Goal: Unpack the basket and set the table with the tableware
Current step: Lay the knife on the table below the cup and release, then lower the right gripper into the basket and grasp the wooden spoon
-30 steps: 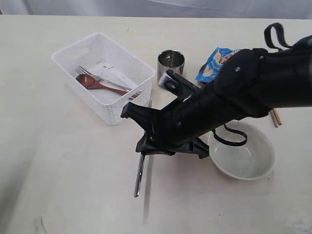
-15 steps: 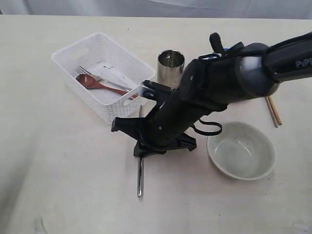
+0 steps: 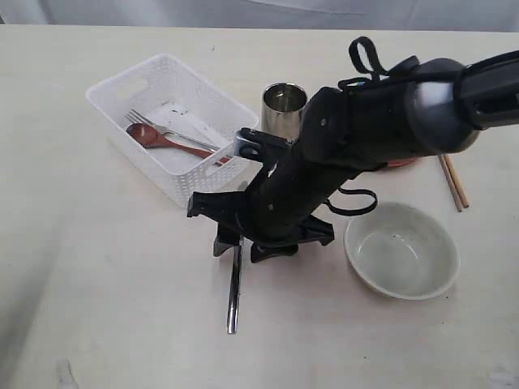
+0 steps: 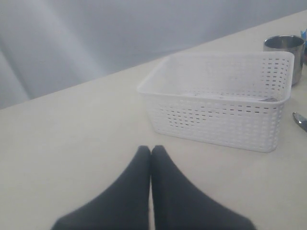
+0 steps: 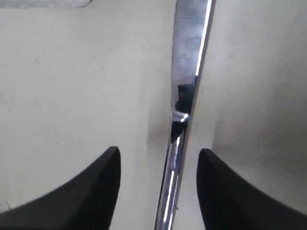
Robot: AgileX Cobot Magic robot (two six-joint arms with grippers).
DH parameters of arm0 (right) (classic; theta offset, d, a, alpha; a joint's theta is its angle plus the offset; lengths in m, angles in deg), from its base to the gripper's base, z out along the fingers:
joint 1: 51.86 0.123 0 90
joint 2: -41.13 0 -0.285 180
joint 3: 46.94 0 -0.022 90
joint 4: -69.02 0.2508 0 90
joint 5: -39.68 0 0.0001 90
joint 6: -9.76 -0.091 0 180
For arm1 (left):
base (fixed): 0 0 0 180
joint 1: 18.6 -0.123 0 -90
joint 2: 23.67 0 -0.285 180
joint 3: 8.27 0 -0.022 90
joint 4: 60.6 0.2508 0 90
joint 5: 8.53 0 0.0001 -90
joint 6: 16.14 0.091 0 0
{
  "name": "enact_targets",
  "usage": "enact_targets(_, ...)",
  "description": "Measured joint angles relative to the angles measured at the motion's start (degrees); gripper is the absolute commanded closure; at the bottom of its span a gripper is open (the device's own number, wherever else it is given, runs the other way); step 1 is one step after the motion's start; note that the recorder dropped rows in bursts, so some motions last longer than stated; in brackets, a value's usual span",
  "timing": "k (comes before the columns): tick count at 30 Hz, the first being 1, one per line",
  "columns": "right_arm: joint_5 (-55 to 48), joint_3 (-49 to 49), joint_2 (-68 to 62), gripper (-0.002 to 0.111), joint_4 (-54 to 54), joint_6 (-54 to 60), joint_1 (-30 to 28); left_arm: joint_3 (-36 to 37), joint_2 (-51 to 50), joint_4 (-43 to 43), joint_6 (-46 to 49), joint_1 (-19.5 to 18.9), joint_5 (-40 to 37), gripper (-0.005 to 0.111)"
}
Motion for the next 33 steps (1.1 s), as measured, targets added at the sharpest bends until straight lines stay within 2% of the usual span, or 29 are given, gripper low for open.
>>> enact_targets(5, -8.2, -4.6, 3.8, 0.066, -13.3, -5.75, 0.0, 0.0, 0.0, 0.0, 0.0, 0.0, 0.0, 0.107)
enact_targets(10, -19.97, -18.2, 4.27, 0.066, -30.48, -13.7, 0.0, 0.0, 0.0, 0.0, 0.0, 0.0, 0.0, 0.107)
enact_targets(13, -25.14, -27.22, 3.23, 0.066, -35.6, -15.19, 0.0, 0.0, 0.0, 0.0, 0.0, 0.0, 0.0, 0.107)
enact_targets(19, -32.98, -48.42, -5.36, 0.078, -37.4, -10.31, -0.21, 0.0, 0.0, 0.0, 0.0, 0.0, 0.0, 0.107)
enact_targets(25, -38.9, -71.24, -23.34, 0.067, -32.39, 0.66, -1.75, 0.0, 0.0, 0.0, 0.0, 0.0, 0.0, 0.107)
enact_targets(28, -39.12, -80.9, -29.87, 0.067, -29.52, 3.02, -1.86, 0.0, 0.0, 0.0, 0.0, 0.0, 0.0, 0.107)
enact_targets(33, -39.12, -86.34, -37.21, 0.067, -27.04, 6.95, -1.86, 0.0, 0.0, 0.0, 0.0, 0.0, 0.0, 0.107)
